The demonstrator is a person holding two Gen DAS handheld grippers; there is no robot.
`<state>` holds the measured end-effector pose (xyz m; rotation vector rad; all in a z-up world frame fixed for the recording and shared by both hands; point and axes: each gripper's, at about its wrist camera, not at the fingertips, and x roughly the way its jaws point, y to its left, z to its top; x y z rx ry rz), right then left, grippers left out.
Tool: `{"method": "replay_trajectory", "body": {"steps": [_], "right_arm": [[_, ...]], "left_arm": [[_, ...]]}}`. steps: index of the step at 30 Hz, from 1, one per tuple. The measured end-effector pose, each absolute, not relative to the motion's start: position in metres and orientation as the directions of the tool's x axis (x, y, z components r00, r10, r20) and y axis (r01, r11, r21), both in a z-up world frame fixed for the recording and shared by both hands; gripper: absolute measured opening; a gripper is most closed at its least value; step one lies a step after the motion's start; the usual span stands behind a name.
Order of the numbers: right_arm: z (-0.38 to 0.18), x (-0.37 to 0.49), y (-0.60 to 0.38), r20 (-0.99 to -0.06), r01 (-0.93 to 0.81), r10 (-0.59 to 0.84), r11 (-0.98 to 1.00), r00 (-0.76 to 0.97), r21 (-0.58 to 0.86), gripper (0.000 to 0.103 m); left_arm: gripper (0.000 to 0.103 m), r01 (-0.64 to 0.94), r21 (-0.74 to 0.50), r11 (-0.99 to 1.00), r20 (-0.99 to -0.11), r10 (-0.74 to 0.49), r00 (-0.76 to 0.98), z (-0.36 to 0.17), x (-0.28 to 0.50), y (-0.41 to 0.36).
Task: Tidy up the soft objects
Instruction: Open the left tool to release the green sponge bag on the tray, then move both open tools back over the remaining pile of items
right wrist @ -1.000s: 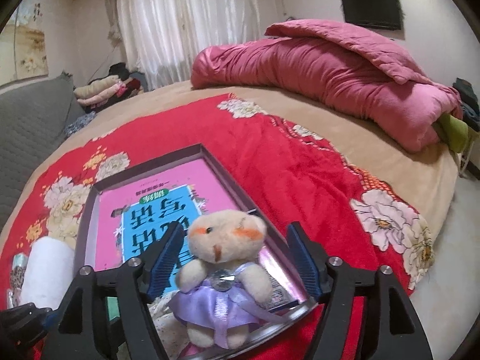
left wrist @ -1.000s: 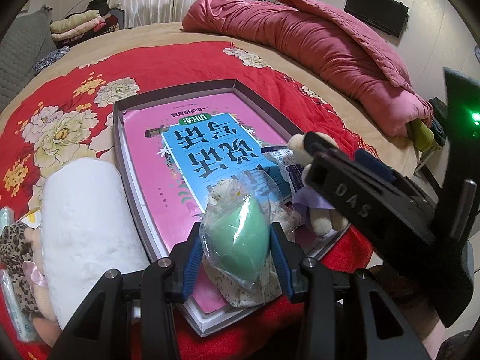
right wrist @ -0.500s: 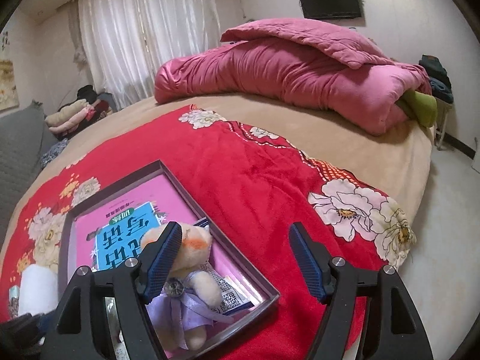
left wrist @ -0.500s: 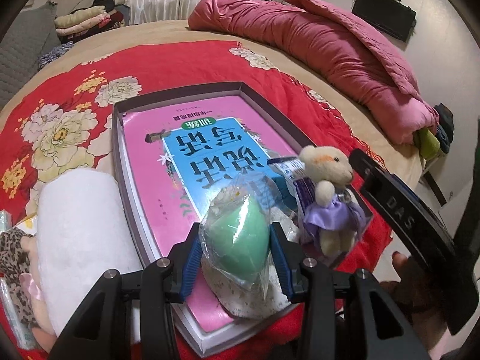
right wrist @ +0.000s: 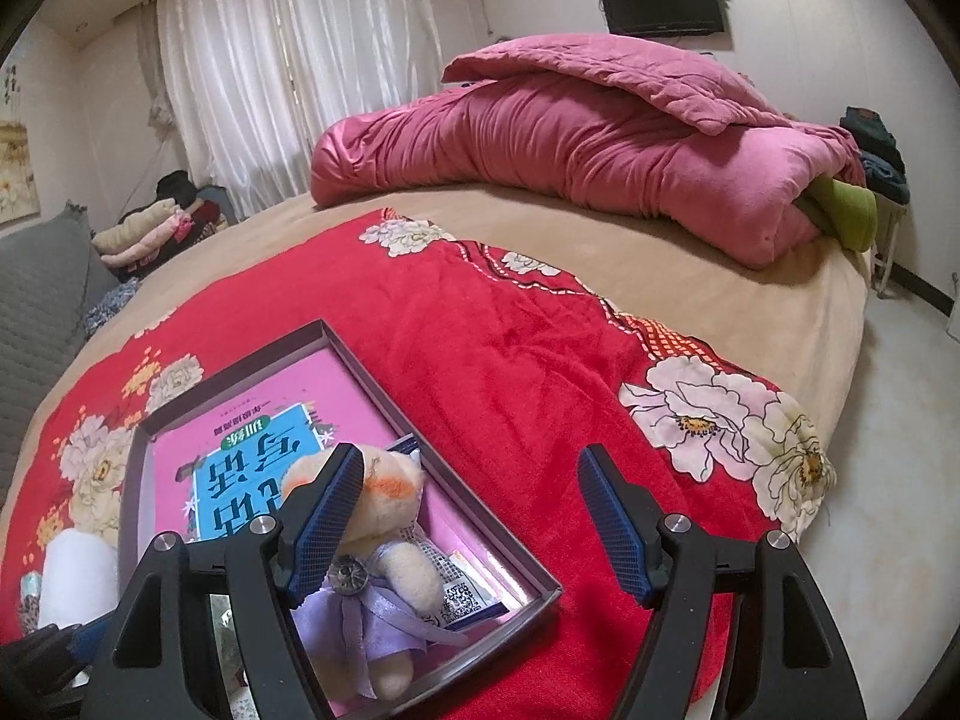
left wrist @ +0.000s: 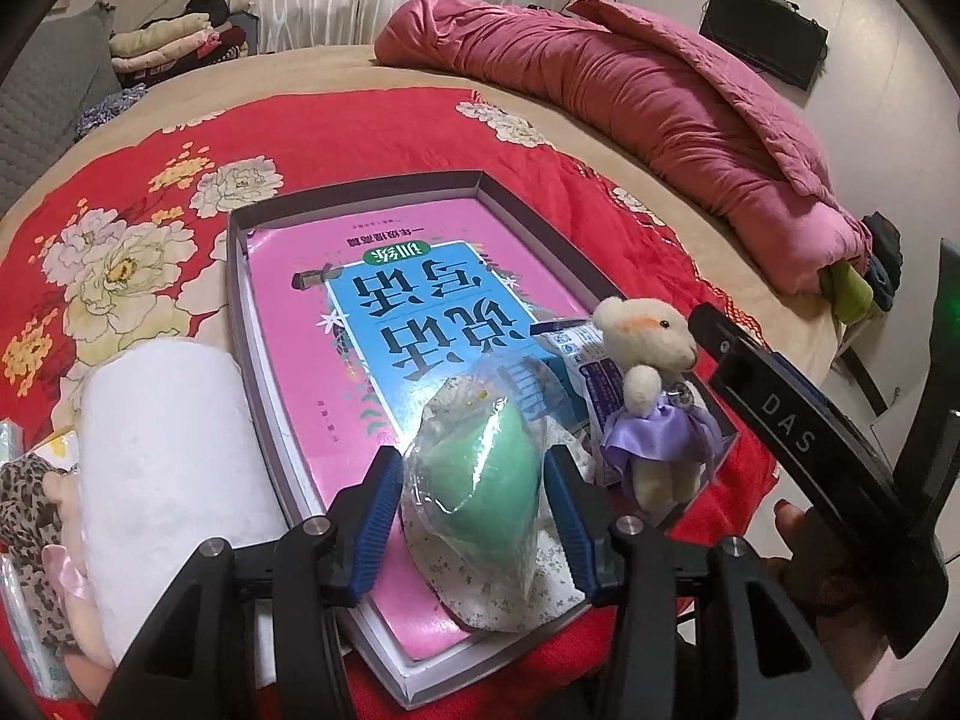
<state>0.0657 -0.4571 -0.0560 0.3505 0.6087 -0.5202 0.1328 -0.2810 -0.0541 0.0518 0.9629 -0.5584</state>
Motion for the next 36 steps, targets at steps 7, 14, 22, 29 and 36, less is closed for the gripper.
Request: {"method": "replay_trajectory", "body": {"steps": [7,14,22,29,36], "right_arm": [[-0.056,0.065,-0.456,-0.618,0.554,-0.355,0.817,0.701,0.159,0.075],[-0.055,0.065,-0.456,-0.617,0.56,-0.361,0.814,0.699,0.158,0.075],[-0.046,0.061,-0.446,-0.574,0.543,-0.385,0.83,0.723,0.128,0.075],[-0.04,0.056,-0.44,-0.56,0.532,-0.394,0.841,0.729,0.101,0.075],[-0.034,0.049,-0.432,-0.555,0.528,-0.405,0.846,0.727,0.074,0.075]], "left_arm": [[0.053,0.469,-0.226,0.854,-0.78,-0.447,0.439,-0.049,0.131,-0.276],[0.054,0.451,-0.255,0.856,-0.77,-0.462,0.441,-0.041,0.129,-0.263],[0.054,0.456,-0.246,0.855,-0.756,-0.464,0.462,-0.026,0.114,-0.246],[0.054,0.449,-0.226,0.864,-0.761,-0.445,0.472,-0.022,0.104,-0.232],[0.054,0.433,-0.209,0.877,-0.76,-0.424,0.493,-0.018,0.096,-0.22]]}}
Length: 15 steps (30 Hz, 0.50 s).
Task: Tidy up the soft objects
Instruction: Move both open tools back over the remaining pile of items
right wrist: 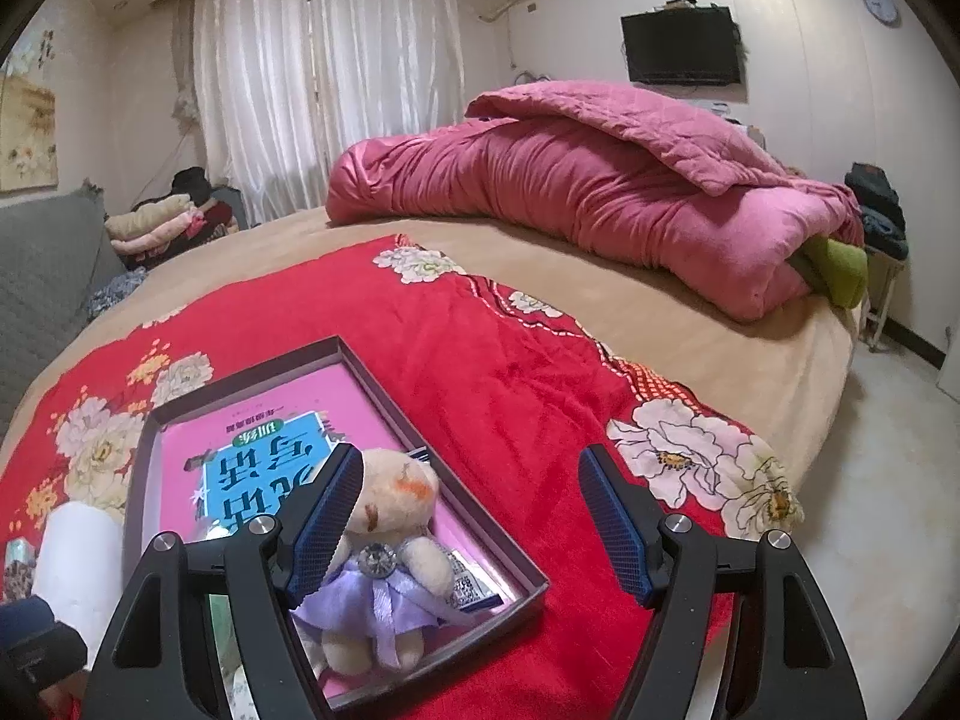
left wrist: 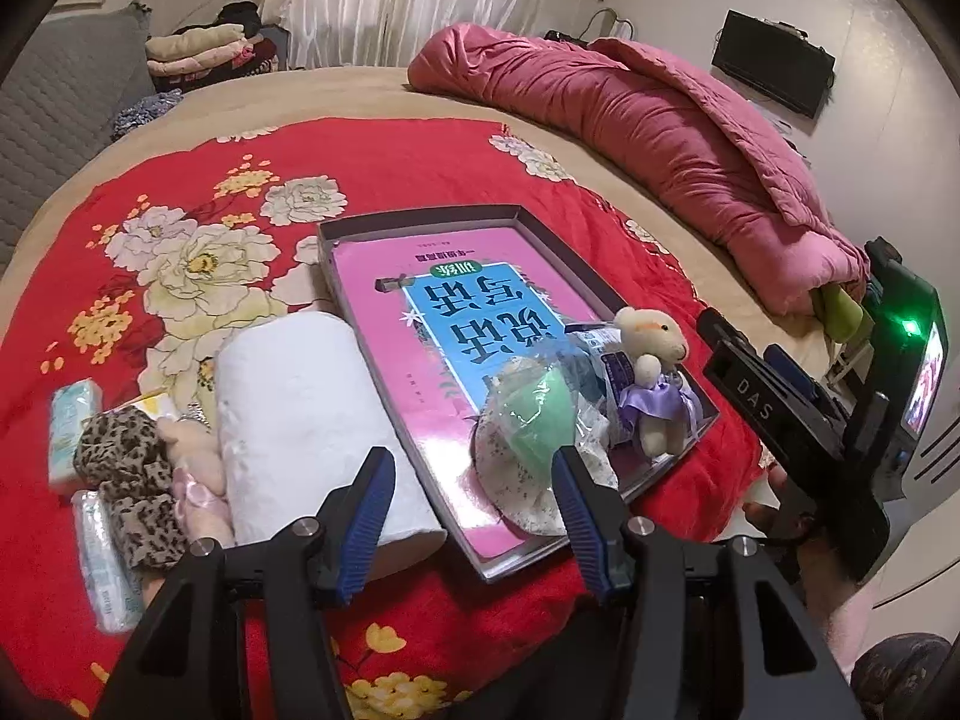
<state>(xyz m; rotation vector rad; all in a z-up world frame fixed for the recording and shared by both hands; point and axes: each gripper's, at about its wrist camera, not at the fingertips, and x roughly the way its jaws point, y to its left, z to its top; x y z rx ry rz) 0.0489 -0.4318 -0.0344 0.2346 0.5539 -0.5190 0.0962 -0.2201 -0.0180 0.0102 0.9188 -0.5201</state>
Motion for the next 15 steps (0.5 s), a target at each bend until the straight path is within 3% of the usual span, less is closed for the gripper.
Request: {"method": "replay_trajectory", "body": {"steps": [15], "right_arm": [[-0.021,0.033,-0.405,-0.551,0.481,-0.388,0.877,0.739,0.027,0.076]], "left_arm": [[0.056,0.433,-0.211,0.877,-0.733,-0.435,0.523,-0.002,0.083,-0.206]]}}
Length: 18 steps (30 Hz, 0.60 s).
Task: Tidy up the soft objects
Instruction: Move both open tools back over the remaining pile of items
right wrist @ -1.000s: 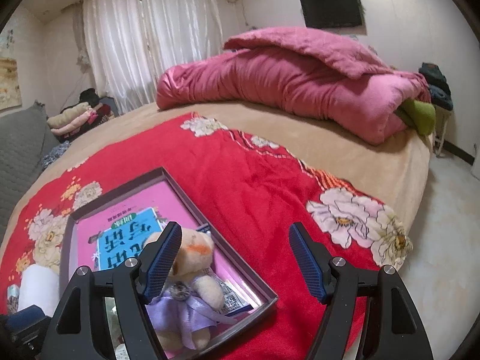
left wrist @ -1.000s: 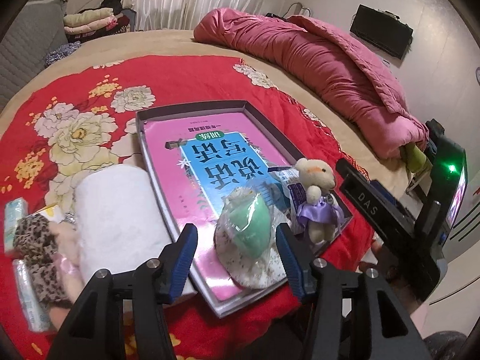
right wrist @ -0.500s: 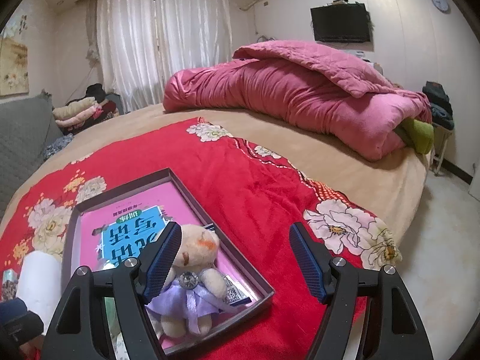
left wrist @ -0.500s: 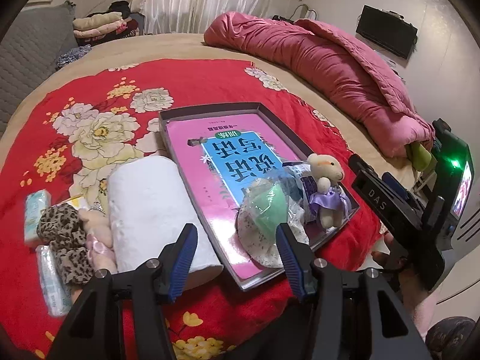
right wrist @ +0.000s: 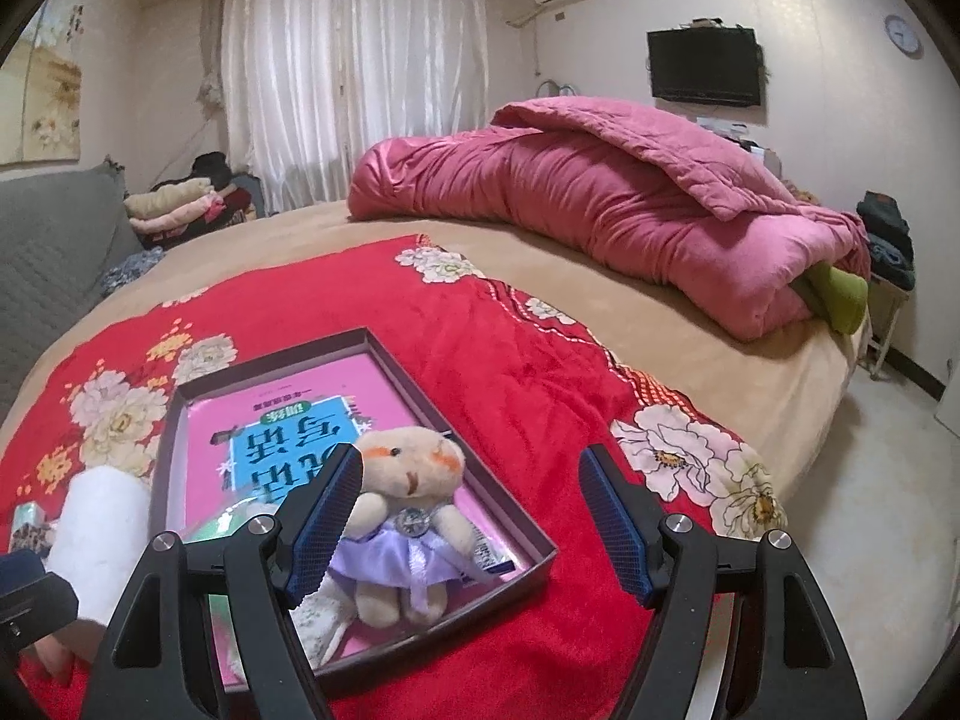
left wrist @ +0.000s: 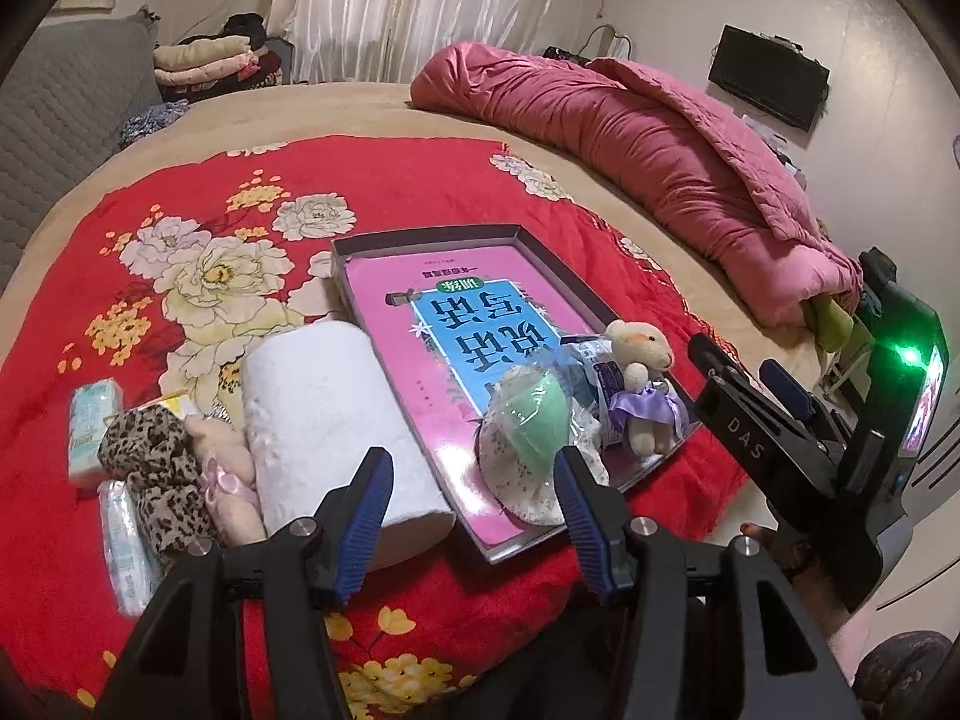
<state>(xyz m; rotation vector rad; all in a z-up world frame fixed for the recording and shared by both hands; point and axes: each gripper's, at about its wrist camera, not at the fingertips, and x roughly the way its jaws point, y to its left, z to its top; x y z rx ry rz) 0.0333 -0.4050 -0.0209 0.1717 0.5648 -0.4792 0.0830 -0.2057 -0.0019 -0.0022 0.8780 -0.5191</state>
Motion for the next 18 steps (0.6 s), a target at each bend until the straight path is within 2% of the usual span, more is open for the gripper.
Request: {"method": "replay_trajectory", "body": {"steps": [18], "right_arm": [[0.01,0.024,-0.335,-0.514,0.332,-0.292,0.943,0.806,-0.016,0.076]], "left_arm": [[0.056,0.405,-0.26,0.877,-0.72,-0.455,0.524,0.001,0.062,-0.168]]}}
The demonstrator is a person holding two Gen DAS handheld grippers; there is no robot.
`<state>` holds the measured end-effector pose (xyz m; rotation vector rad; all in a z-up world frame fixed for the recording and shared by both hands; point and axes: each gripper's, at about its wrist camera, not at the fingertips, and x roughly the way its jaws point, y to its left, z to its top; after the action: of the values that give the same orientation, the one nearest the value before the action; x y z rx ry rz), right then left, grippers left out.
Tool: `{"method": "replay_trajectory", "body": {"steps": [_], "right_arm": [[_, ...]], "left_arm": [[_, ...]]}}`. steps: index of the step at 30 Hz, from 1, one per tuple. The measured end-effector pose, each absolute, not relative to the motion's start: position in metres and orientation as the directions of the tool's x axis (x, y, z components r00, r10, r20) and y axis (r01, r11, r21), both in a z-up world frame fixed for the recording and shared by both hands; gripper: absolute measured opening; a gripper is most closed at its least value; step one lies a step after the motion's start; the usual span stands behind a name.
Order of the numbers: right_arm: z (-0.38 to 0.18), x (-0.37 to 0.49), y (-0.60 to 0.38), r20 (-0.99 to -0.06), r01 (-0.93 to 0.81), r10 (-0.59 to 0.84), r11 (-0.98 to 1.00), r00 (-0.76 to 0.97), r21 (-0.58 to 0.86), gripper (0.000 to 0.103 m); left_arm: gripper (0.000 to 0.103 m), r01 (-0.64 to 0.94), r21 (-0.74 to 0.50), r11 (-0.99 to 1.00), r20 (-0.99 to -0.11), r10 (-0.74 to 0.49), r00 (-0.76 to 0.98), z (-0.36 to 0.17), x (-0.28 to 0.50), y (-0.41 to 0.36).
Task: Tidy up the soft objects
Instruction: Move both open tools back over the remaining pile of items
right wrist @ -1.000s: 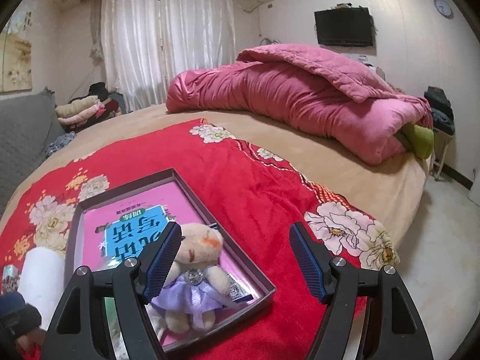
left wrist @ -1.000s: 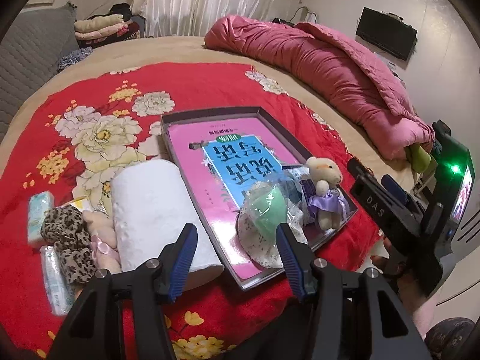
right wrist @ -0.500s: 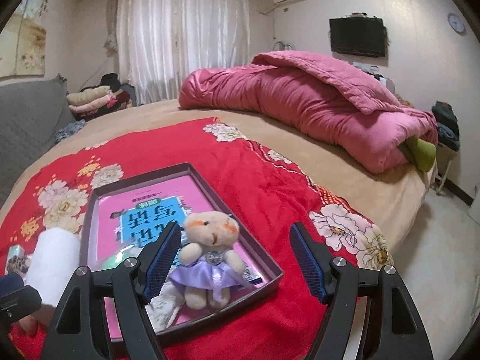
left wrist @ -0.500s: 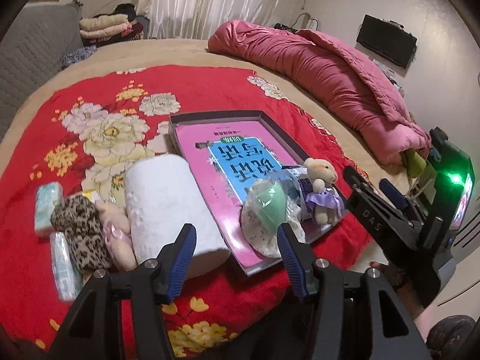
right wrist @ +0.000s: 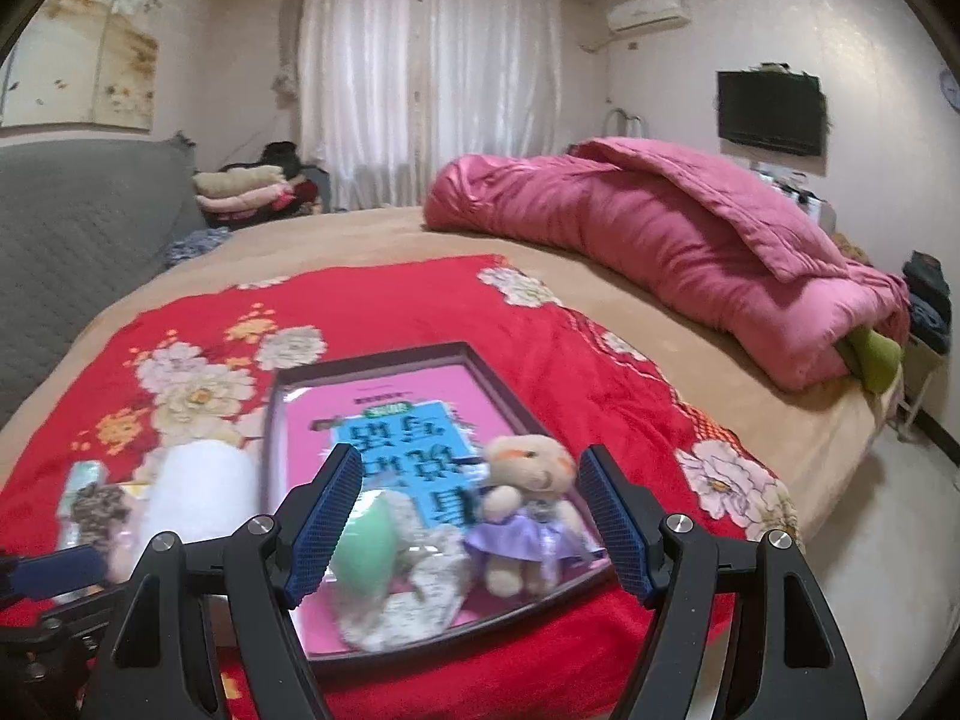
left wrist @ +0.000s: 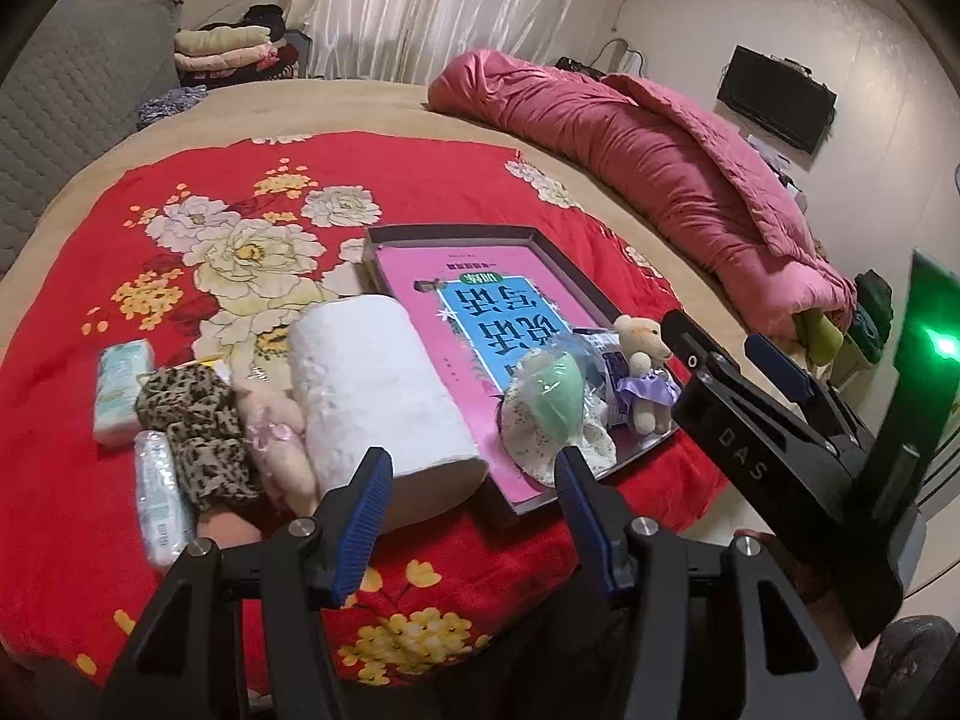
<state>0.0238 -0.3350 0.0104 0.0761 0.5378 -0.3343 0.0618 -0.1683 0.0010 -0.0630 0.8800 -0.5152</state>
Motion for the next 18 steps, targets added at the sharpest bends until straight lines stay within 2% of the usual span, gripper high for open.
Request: {"method": "replay_trajectory", "body": {"steps": [9,18], "right_arm": [[0.026,0.018,-0.287,-0.496,0.208,-0.196,0.978,0.846,-0.031,0.076],[0.034,0.009,-0.253,-0.483,0.144,-0.164,0.986,0.86,-0.079,0.076]], "left_arm": [[0.056,0.344,-0.288,0.894,-0.706,-0.441,0.555,0.008,0.059,-0.13],[0.056,0.229,-0.31,0.923,-0.697,-0.384,0.605,0.009,0.065,-0.064]]}}
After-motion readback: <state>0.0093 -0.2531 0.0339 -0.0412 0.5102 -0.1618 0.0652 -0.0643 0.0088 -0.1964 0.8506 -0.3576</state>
